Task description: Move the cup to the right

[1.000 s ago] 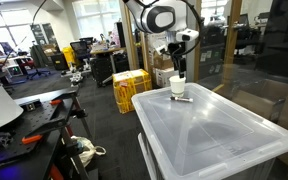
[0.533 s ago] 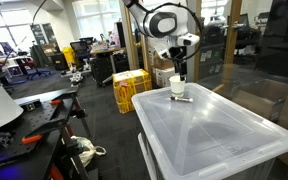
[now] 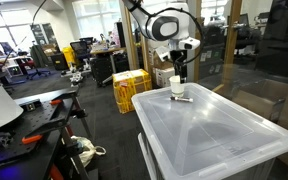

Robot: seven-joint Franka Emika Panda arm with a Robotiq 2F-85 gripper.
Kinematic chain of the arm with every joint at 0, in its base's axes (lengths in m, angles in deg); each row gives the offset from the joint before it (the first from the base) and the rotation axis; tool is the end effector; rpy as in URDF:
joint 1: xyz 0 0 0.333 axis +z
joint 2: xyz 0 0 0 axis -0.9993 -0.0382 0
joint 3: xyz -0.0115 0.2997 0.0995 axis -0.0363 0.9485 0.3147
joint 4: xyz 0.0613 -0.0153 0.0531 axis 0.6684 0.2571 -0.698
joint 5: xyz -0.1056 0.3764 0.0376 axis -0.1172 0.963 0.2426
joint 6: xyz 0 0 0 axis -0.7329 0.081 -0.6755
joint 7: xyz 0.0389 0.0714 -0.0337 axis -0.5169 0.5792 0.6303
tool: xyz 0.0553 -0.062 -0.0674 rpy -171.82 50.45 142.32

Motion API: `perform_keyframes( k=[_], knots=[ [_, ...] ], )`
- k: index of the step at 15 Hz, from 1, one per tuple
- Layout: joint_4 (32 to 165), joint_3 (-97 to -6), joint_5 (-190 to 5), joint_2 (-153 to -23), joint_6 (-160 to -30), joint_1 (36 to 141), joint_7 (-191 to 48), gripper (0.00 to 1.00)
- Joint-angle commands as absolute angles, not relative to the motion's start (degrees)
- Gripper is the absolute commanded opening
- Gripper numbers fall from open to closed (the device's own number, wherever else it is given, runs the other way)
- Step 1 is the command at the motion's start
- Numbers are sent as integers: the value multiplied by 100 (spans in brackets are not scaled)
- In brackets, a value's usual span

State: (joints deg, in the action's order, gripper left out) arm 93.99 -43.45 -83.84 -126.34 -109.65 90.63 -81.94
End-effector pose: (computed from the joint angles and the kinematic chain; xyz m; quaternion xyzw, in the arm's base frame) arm 0.7016 0.0729 0.0994 -0.9883 0.1290 -0.0476 0.0662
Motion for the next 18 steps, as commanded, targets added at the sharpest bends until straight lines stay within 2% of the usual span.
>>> perform_keyframes(
  k=[1,13,14,15,18],
  knots=[
    [8973,-4307,-8231,-12862,-10560,9028,-7999,100],
    [8315,-4334,-8224,-13323,-10066,9023,-8054,100],
    [8279,-4342,-8229,-13351,-10059,9029,-8060,75],
    [8245,-4348,-8234,-13373,-10047,9034,-8064,72],
    [8171,-4346,-8231,-13429,-10053,9032,-8067,49]
  ],
)
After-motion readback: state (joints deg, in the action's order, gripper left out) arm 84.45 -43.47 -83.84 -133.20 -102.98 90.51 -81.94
